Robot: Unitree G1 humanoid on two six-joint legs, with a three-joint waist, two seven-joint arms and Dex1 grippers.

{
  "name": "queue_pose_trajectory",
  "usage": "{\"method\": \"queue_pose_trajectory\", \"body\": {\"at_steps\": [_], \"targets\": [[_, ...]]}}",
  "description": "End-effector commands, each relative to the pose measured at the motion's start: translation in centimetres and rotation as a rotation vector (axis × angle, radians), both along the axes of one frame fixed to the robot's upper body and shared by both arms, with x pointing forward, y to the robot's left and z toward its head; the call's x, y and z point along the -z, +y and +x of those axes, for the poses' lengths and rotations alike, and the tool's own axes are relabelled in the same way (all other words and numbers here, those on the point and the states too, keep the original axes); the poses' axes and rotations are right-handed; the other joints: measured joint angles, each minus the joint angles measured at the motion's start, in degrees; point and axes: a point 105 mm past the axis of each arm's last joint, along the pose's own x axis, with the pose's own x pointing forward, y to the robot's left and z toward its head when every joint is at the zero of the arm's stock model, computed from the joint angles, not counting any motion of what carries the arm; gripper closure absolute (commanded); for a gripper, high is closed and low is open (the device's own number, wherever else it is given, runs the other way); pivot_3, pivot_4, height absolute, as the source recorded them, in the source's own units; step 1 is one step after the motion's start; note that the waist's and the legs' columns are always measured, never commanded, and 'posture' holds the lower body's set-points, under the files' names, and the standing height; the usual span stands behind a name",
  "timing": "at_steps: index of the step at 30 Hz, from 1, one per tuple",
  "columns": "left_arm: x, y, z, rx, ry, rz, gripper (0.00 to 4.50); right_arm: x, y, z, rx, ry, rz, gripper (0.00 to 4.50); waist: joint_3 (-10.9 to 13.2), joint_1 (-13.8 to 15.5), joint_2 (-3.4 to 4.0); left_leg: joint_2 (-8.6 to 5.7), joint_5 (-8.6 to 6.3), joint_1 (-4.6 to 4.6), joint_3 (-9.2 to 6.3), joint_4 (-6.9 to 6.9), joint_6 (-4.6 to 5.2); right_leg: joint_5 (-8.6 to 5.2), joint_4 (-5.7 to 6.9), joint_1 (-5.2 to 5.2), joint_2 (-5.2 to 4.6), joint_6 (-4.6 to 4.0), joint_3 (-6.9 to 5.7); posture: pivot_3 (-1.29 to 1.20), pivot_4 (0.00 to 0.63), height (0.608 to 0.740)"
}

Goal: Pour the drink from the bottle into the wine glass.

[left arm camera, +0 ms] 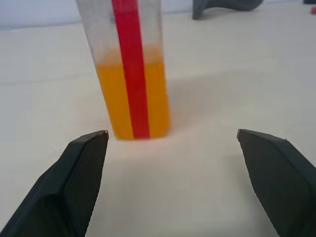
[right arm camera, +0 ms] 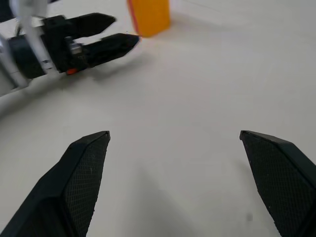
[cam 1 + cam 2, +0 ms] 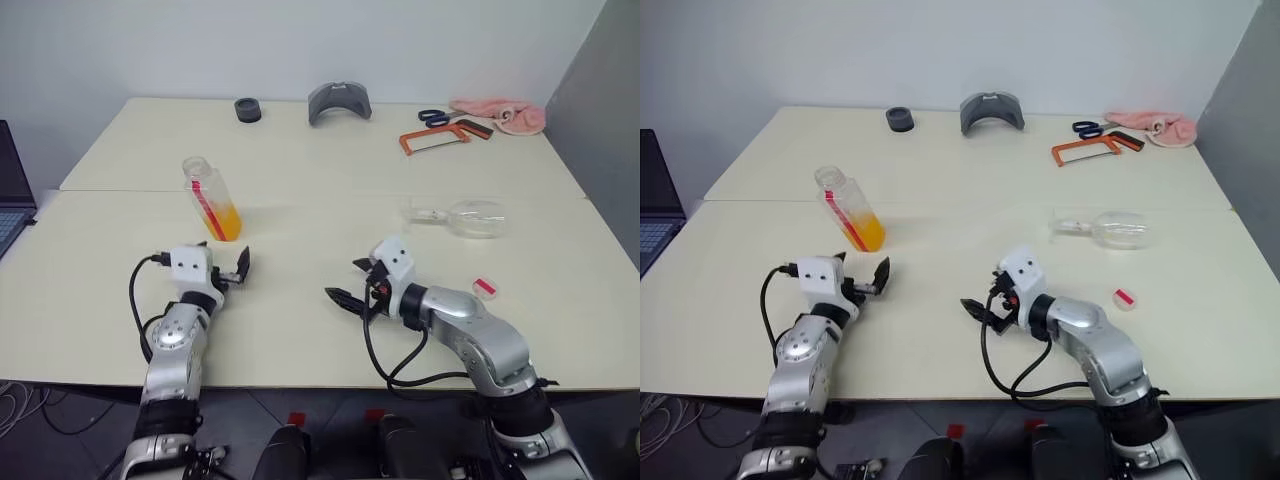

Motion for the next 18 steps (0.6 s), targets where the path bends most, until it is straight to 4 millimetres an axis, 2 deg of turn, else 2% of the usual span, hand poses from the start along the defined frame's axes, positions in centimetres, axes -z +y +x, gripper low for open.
{"method": "queue_pose_trajectory", "body": {"at_steps": [1,5,8,12,18], "targets": [[-1.1,-3.1,-1.5,0.217,-0.008,-0.015,0.01,-0.6,-2.2,0.3,0.163,0.068,0.131,0.0,0.0,0.14,0.0,-0.01,0.0,0.0,0.0,-0.01,0.0,0.0,0.0,0.02,0.01,0.0,0.0,0.0,0.15,0.74],[-1.5,-6.1,-2.9,0.466,0.029,-0.02,0.01,-0.9,-3.3,1.0,0.324,0.177,0.393,0.0,0.01,0.18,0.02,0.02,0.0,0.03,0.03,-0.02,0.0,-0.01,0.01,0.03,0.09,0.0,0.0,0.0,0.15,0.74],[-2.2,-7.5,-3.3,0.626,0.049,0.002,0.01,-1.2,-4.0,2.7,0.484,0.222,0.561,0.0,0.02,0.12,0.04,0.01,0.0,0.08,0.08,-0.04,0.0,-0.01,0.01,0.06,0.11,0.0,0.02,0.0,0.15,0.74],[-2.9,-8.5,-3.5,0.762,0.06,0.047,0.01,-1.7,-4.4,4.8,0.604,0.28,0.72,0.0,-0.04,-0.2,0.08,-0.08,0.0,0.22,0.26,-0.11,0.0,-0.01,0.01,0.11,0.25,-0.01,0.05,0.0,0.15,0.74],[-3.7,-9.6,-3.7,0.909,0.067,0.083,0.01,-1.2,-5.1,7.1,0.726,0.388,0.88,0.0,-0.02,-0.33,0.11,-0.01,0.0,0.23,0.56,-0.13,0.01,-0.03,0.02,0.07,0.21,-0.05,0.15,0.0,0.15,0.74]]}}
